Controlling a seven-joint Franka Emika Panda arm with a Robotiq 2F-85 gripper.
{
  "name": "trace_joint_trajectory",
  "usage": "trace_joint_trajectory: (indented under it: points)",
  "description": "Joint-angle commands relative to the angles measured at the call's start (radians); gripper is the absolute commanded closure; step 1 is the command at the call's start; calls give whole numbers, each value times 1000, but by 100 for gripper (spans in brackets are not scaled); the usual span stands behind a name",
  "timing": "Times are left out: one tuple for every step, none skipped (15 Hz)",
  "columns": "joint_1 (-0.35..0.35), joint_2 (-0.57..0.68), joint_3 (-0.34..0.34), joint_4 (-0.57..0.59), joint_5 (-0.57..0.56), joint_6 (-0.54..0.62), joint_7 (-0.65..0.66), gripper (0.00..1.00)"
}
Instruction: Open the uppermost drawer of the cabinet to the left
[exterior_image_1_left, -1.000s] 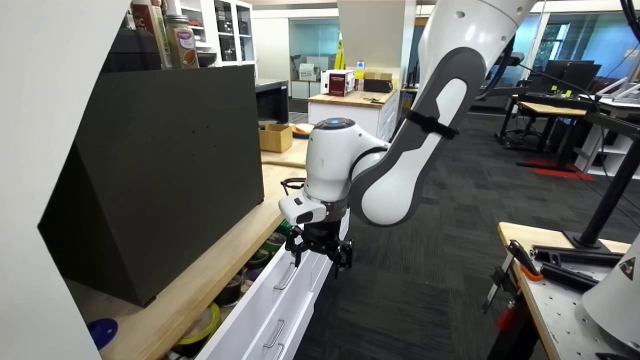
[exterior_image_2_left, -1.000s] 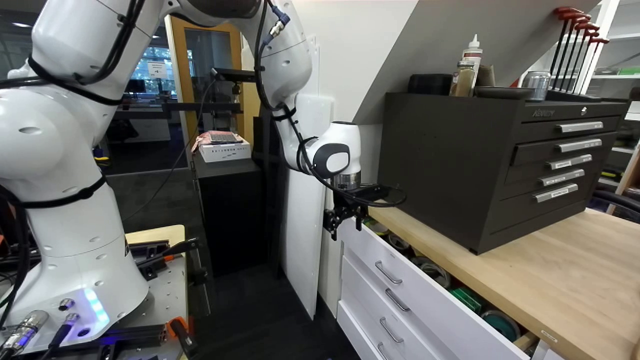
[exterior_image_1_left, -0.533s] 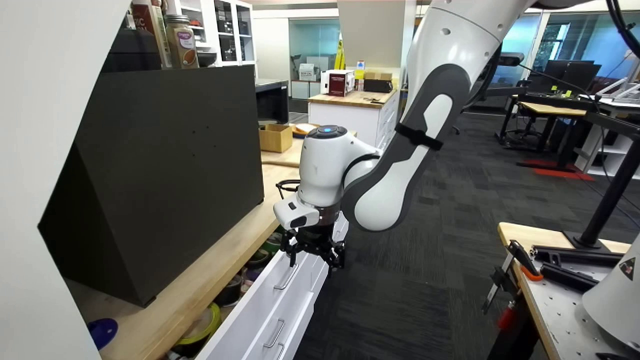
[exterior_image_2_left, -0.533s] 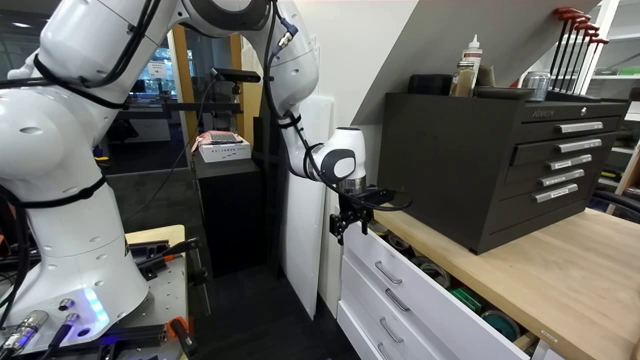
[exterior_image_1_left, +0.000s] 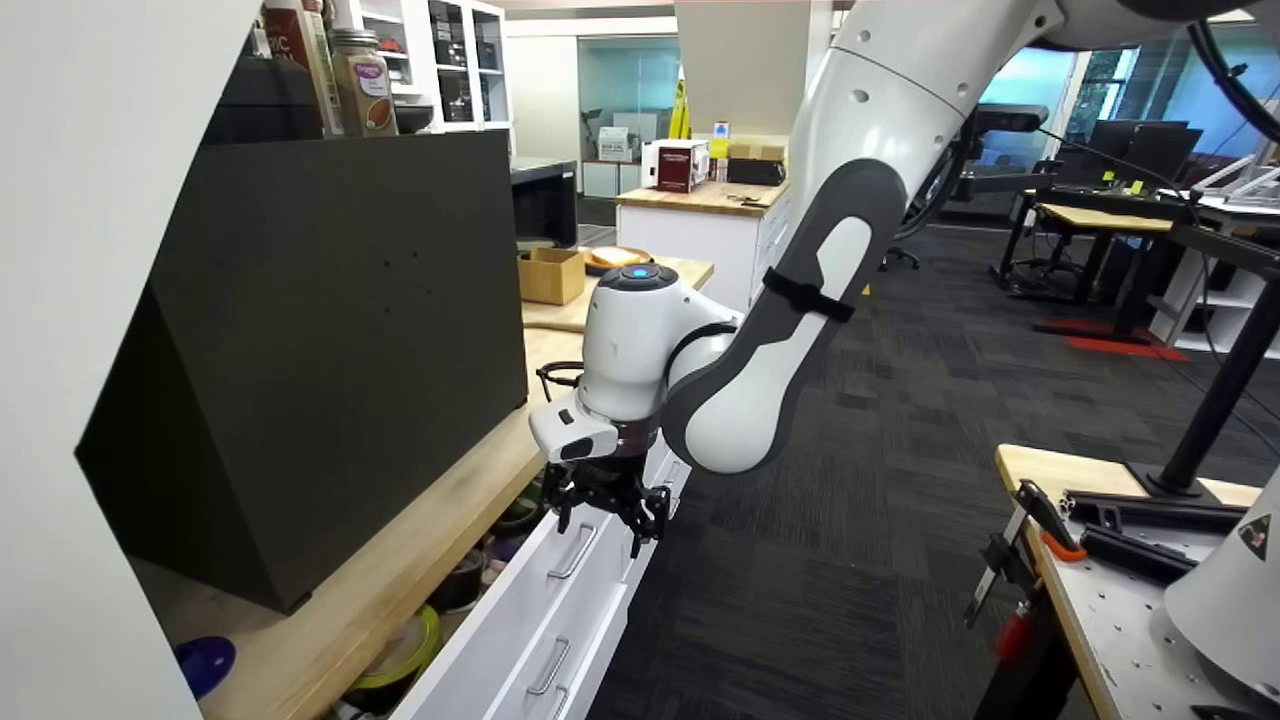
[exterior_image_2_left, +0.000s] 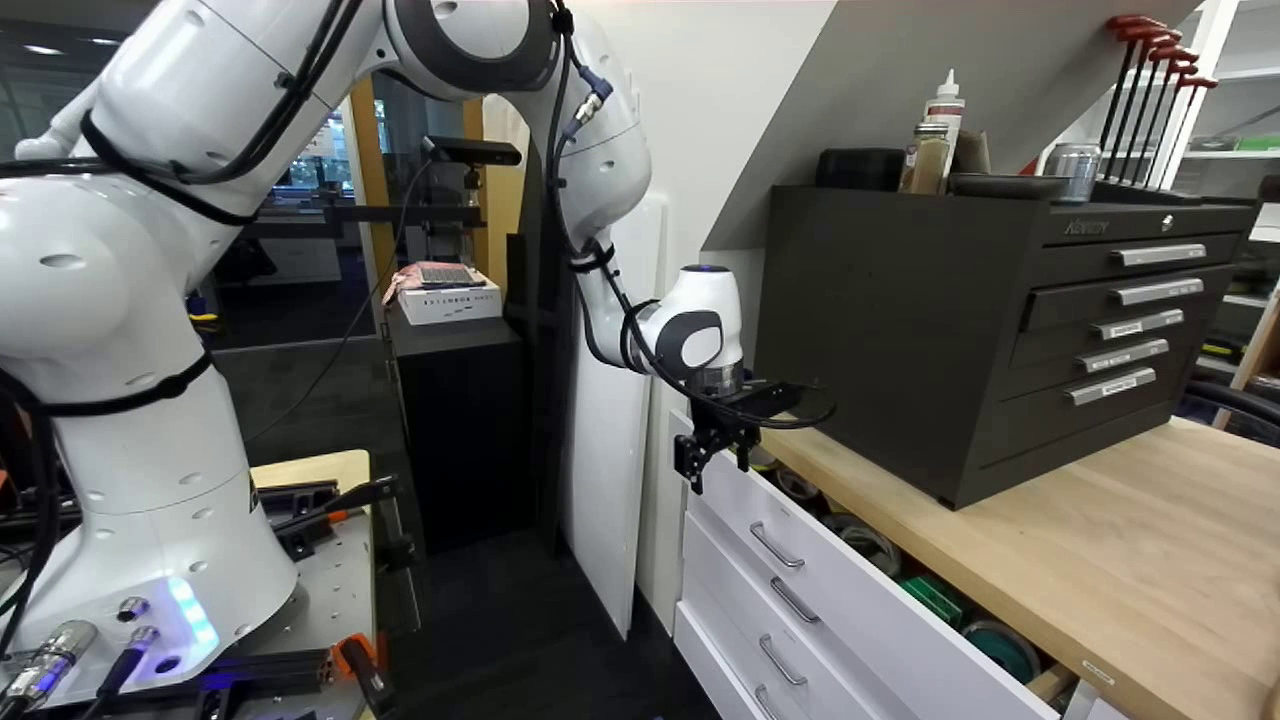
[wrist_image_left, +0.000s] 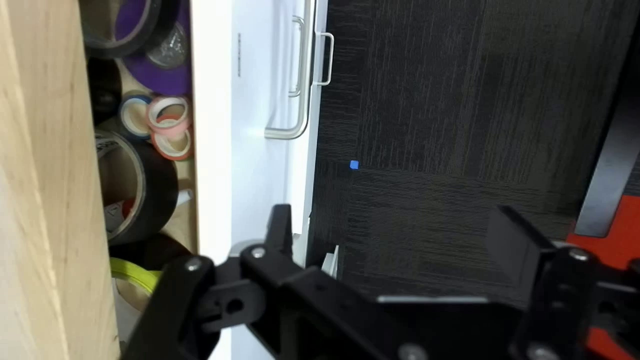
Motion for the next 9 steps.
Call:
trace_joint_trajectory:
  points:
    - [7, 37, -14, 54, -31, 31, 44, 0]
    - [7, 49, -16, 71, -32, 31, 43, 0]
    - [11, 68, -23, 93, -38, 32, 41, 0]
    - [11, 85, -25, 111, -42, 32, 38, 0]
    - [14, 106, -30, 135, -49, 33, 37, 0]
    - [12, 122, -30, 152, -53, 35, 34, 0]
    - [10, 136, -30, 170, -57, 36, 33, 0]
    - [11, 148, -32, 184, -59, 38, 35, 0]
    - [7, 156, -27, 194, -60, 44, 31, 0]
